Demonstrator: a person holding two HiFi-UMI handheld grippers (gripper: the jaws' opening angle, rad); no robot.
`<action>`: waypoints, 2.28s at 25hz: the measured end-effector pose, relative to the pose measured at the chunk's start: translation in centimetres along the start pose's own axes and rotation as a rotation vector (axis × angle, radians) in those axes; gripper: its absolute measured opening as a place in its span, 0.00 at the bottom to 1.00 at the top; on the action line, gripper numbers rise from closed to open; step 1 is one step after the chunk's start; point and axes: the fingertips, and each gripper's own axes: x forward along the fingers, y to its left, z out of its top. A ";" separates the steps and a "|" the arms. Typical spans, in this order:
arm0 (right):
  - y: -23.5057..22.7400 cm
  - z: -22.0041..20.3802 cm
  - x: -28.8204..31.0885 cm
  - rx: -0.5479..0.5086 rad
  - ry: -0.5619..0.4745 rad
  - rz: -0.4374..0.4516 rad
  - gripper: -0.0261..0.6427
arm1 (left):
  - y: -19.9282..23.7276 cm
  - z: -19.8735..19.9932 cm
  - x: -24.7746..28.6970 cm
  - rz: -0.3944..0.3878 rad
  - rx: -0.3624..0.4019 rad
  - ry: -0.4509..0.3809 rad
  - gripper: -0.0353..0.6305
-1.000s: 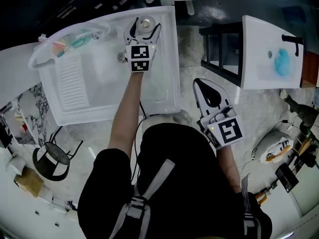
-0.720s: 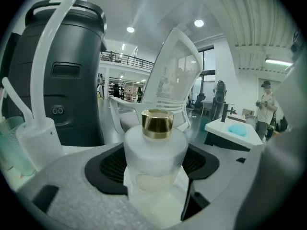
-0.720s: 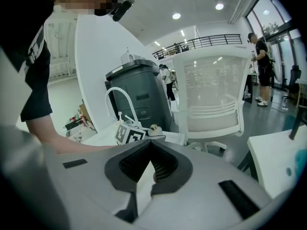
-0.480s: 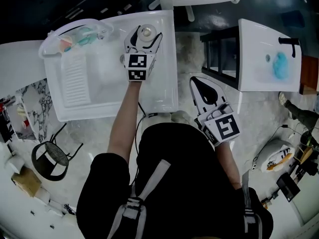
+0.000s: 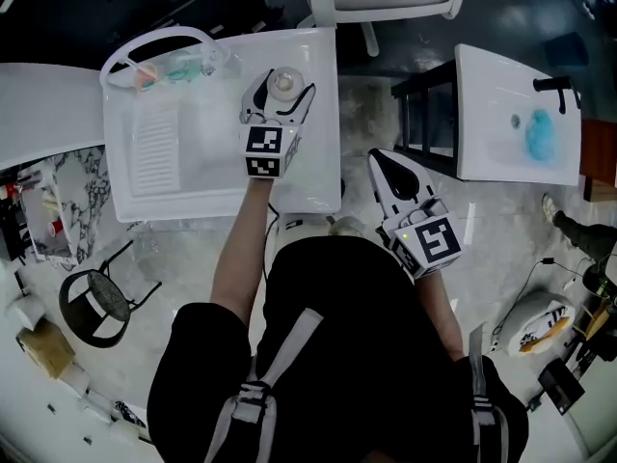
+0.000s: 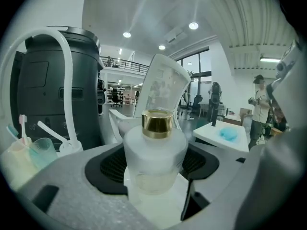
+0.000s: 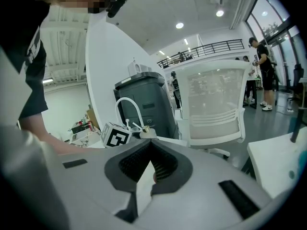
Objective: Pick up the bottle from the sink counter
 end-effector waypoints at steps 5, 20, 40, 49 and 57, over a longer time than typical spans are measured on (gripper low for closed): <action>0.6 0.4 -1.8 -0.002 -0.047 0.008 0.04 | -2.1 1.7 -3.1 -0.007 -0.023 -0.020 0.57; 2.4 -0.4 -4.5 -0.007 -0.097 0.047 0.05 | -7.1 4.7 -12.6 -0.023 -0.056 -0.050 0.57; 13.2 -2.2 -3.6 -0.011 -0.096 0.027 0.05 | -5.9 1.9 -27.3 -0.053 -0.040 -0.037 0.57; 22.0 -4.5 -4.4 -0.017 -0.088 0.015 0.04 | -3.0 -0.5 -35.5 -0.061 -0.047 -0.034 0.57; 27.3 -5.2 -5.9 -0.038 -0.121 -0.006 0.04 | -3.1 -1.8 -41.3 -0.109 -0.028 -0.062 0.57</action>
